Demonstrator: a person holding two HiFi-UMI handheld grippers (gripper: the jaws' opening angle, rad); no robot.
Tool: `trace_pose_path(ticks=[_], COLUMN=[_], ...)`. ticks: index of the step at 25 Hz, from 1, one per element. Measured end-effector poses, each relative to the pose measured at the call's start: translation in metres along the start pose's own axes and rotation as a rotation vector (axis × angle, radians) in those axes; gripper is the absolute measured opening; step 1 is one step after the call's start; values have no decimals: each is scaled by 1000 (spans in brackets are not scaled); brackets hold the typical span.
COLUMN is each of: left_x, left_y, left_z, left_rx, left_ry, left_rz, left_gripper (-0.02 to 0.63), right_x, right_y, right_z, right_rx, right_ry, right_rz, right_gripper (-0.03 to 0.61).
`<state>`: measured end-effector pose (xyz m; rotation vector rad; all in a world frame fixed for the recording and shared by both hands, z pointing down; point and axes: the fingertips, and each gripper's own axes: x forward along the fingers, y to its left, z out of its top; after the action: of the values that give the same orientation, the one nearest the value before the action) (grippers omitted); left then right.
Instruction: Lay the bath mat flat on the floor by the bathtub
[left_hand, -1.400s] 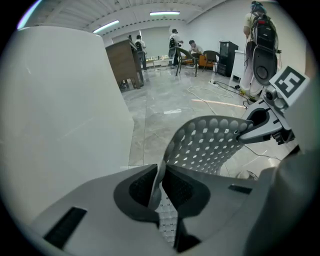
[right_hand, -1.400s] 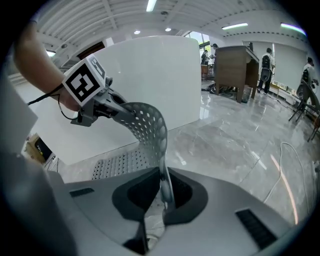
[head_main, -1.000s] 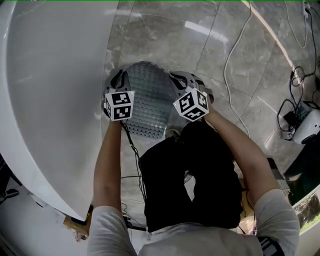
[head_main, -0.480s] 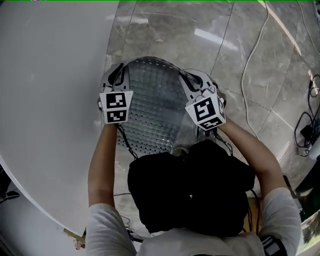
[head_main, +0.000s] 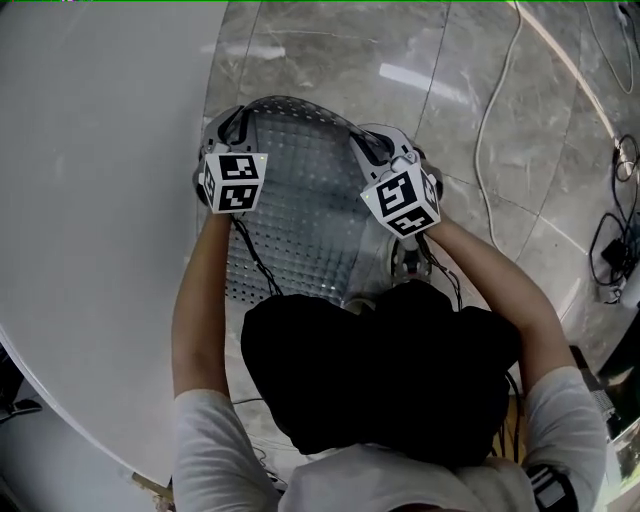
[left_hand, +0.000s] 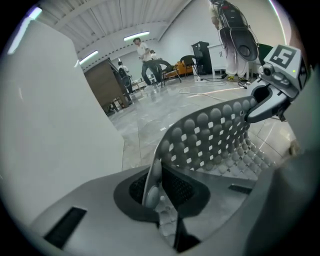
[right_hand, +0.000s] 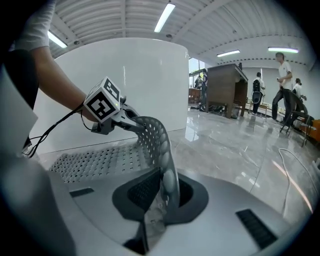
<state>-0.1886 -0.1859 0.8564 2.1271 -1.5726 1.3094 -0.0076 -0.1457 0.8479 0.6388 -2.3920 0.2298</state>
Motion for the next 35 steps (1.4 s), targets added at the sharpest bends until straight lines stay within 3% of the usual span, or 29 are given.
trace_pose_path(ticks=[10,20,28,35], left_x=[34,62,60,56], left_y=[-9,-9,-11,0], left_z=[-7,-6,-3,0], left_rx=[17,53,73,90], left_ry=[15,57,62,58], left_rz=[-9,47,80,98], left_gripper=[31,31,31,94], right_x=[29,35,28,24], right_y=[-36,-50,-66,-67], right_z=[-25,-51,-72,-70], right_rx=[28,-29,53,64], right_ry=[64,127,162,147], right_rz=[-25,16,-38,-45], right_gripper=[29,60,60,60])
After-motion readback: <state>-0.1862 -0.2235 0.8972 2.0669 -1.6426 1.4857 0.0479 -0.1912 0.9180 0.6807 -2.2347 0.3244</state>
